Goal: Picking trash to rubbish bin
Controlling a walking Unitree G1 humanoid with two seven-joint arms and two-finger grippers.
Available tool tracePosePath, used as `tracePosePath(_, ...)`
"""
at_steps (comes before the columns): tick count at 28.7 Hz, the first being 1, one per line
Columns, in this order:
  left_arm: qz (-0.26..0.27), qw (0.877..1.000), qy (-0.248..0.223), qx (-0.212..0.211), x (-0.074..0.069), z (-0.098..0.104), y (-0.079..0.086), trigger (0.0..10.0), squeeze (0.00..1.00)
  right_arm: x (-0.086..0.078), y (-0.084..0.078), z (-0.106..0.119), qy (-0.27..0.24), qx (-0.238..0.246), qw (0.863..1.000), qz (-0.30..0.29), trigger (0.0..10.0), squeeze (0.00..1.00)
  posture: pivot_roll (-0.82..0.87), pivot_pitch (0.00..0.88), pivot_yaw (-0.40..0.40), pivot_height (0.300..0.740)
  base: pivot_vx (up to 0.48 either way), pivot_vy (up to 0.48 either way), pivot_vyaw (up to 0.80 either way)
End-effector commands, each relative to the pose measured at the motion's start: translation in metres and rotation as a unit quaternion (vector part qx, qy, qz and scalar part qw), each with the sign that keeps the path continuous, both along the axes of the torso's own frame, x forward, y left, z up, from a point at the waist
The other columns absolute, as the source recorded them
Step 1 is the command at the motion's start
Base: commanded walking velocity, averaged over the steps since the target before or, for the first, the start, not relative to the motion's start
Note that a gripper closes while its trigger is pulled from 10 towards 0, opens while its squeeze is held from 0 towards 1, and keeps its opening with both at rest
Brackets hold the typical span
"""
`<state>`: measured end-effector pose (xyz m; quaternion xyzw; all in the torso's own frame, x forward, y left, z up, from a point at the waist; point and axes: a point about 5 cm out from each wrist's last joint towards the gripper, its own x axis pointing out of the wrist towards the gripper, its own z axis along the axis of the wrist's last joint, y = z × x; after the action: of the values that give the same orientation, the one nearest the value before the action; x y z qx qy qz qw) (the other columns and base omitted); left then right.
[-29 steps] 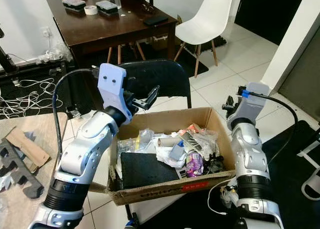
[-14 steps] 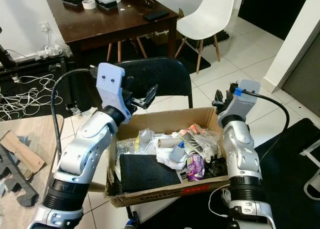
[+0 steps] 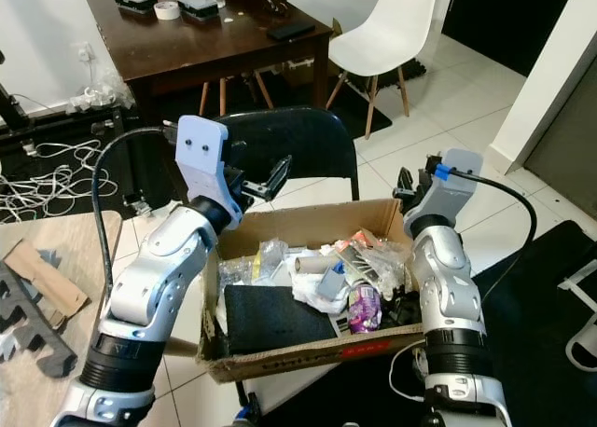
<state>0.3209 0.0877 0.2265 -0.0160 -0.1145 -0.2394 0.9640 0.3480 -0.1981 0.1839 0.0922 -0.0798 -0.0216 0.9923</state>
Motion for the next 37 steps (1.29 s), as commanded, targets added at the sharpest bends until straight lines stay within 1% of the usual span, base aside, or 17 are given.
tracePosePath(1,-0.005,1.000,0.002,-0.005,-0.0020,-0.0002,-0.0007,10.0,0.00,-0.0031,-0.0011,-0.0032,0.001,0.006,1.000,0.000,10.0,0.00,0.00,0.145,0.013,0.740,-0.412,0.000,0.00)
tracePosePath(12,-0.005,1.000,0.000,-0.005,-0.0025,-0.0001,-0.0006,10.0,0.00,-0.0030,-0.0009,-0.0034,0.001,0.006,1.000,0.002,10.0,0.00,0.00,0.145,0.013,0.740,-0.399,0.000,0.00)
tracePosePath(25,-0.017,1.000,-0.004,-0.003,-0.0041,0.0013,-0.0039,10.0,0.00,-0.0040,-0.0015,-0.0039,0.001,0.008,1.000,0.000,10.0,0.00,0.00,0.145,0.013,0.740,0.000,0.000,0.00)
tracePosePath(37,-0.023,1.000,-0.012,0.016,-0.0050,0.0017,-0.0059,10.0,0.00,-0.0053,-0.0015,-0.0055,0.001,0.012,1.000,-0.002,10.0,0.00,0.00,0.144,0.020,0.740,0.000,0.000,0.00)
